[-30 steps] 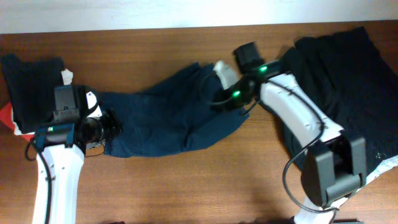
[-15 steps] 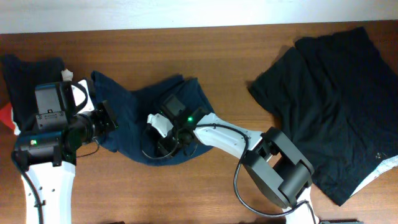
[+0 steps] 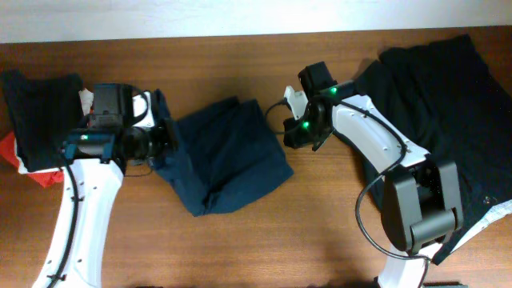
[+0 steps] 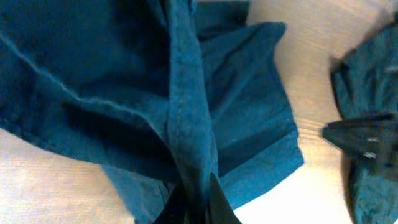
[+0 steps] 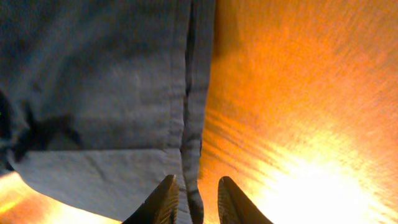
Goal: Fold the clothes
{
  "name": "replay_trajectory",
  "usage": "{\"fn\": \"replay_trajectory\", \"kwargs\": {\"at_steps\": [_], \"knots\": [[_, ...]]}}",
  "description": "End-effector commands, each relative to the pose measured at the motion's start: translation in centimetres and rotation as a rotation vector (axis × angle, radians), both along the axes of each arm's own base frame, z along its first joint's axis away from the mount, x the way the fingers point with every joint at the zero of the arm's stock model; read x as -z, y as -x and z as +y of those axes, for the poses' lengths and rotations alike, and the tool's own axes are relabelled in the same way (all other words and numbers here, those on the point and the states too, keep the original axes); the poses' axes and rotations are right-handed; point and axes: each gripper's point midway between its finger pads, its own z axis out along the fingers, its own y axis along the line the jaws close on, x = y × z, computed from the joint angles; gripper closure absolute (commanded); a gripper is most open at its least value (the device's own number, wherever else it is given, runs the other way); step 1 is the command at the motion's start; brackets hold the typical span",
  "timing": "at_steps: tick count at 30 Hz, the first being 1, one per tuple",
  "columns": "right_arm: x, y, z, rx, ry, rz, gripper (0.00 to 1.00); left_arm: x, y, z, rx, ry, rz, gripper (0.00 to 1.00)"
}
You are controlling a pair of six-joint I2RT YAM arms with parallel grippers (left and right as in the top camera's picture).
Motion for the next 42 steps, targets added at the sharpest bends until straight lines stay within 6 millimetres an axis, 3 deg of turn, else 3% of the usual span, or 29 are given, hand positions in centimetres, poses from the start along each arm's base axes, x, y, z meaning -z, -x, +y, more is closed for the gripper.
{"fn": "replay_trajectory", "kwargs": {"at_steps": [1,8,11,14,20,23,26,28,32,35,39,42], "knots": [[3.1,1.3,0.3,-0.046,0.015,0.039,0.75,-1.2,-1.1,-4.2,0.109,0.031,-0.071,1.0],[4.6,1.9,0.3,-0.036,0.02,0.056,0.74,2.8,-1.5,-12.5,0.273,0.055,-0.013,0.99],[4.6,1.9,0.3,-0.036,0.021,0.059,0.74,1.3,-2.3,-15.7,0.341,0.135,-0.103,0.99],[4.7,2.1,0.2,-0.029,0.022,0.067,0.74,0.5,-3.1,-16.5,0.321,0.164,-0.141,0.99],[4.8,2.2,-0.1,-0.026,0.045,0.071,0.76,0.9,-2.9,-17.3,0.337,0.168,-0.135,1.0],[4.6,1.2,-2.7,0.059,0.139,0.054,0.8,1.0,-3.4,-16.3,0.31,0.165,-0.13,0.99],[2.2,-1.6,-6.3,0.194,0.134,0.016,0.8,1.0,-3.9,-15.2,0.284,0.175,-0.124,1.0],[2.5,-1.8,-8.6,0.245,0.139,0.036,0.76,0.8,-4.1,-15.3,0.287,0.178,-0.135,1.0],[4.8,-0.2,-8.6,0.237,0.148,0.09,0.76,0.7,-4.1,-15.7,0.294,0.181,-0.144,0.94],[5.8,0.7,-8.0,0.221,0.152,0.101,0.76,0.2,-3.9,-17.0,0.308,0.2,-0.161,0.93],[6.3,1.4,-7.9,0.215,0.156,0.116,0.77,-1.0,-3.3,-20.7,0.374,0.239,-0.22,0.92],[6.3,1.5,-7.6,0.216,0.138,0.124,0.77,0.2,-2.7,-23.6,0.377,0.279,-0.186,0.92]]}}
